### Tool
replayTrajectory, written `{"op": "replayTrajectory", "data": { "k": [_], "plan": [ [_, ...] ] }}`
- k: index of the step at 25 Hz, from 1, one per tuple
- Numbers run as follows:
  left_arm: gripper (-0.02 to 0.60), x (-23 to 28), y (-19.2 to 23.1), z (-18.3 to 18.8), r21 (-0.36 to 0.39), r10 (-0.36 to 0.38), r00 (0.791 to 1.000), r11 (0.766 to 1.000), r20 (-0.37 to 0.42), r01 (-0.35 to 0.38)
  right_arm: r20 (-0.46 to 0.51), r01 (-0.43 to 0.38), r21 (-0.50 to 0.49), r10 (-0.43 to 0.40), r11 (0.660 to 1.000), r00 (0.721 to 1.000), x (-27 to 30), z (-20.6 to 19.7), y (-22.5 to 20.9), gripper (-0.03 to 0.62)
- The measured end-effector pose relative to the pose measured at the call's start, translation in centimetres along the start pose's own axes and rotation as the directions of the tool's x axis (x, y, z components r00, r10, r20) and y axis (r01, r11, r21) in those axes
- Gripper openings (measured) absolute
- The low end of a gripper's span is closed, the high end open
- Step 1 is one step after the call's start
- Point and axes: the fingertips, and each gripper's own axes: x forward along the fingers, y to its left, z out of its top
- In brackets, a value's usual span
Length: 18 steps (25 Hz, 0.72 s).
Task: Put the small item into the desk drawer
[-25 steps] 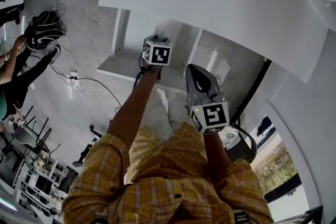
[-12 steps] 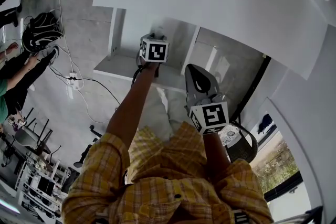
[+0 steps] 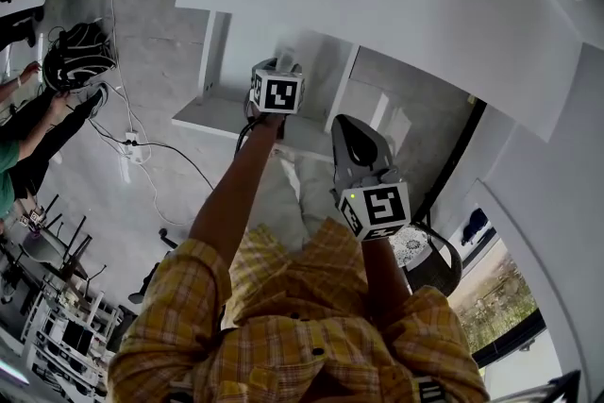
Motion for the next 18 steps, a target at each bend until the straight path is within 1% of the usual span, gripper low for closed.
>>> {"op": "replayTrajectory", "data": {
  "k": [4, 9, 12, 14, 16, 18],
  "plan": [
    [0.216, -2.2, -0.5, 0.8, 0.002, -0.001, 0.999, 1.000, 0.041, 0.000, 0.026, 0.004, -0.011, -0.003, 1.000, 1.000, -1.1, 0.8, 0.4, 0.000],
    [0.210, -6.2, -1.2, 2.2, 0.015, 0.008, 0.992, 1.000, 0.122, -0.010, 0.063, 0.005, -0.026, -0.003, 1.000, 0.998, -2.6, 2.5, 1.3, 0.000],
    [0.195, -9.1, -1.5, 3.6, 0.010, 0.001, 0.985, 1.000, 0.171, -0.003, 0.089, 0.010, -0.045, -0.006, 0.999, 0.996, -3.0, 4.1, 2.0, 0.001],
    [0.184, -11.7, -1.6, 4.6, 0.023, 0.007, 0.978, 1.000, 0.209, -0.012, 0.107, 0.015, -0.052, -0.009, 0.999, 0.994, -3.6, 5.0, 2.6, 0.002],
    [0.175, -14.1, -1.9, 5.1, 0.039, 0.008, 0.970, 0.999, 0.243, -0.019, 0.125, 0.016, -0.055, -0.009, 0.998, 0.992, -4.4, 5.6, 3.4, 0.000],
    [0.156, -15.4, -2.6, 5.1, 0.037, -0.009, 0.962, 0.999, 0.273, -0.002, 0.139, 0.015, -0.063, -0.007, 0.998, 0.990, -5.1, 6.3, 3.9, 0.000]
  ]
}}
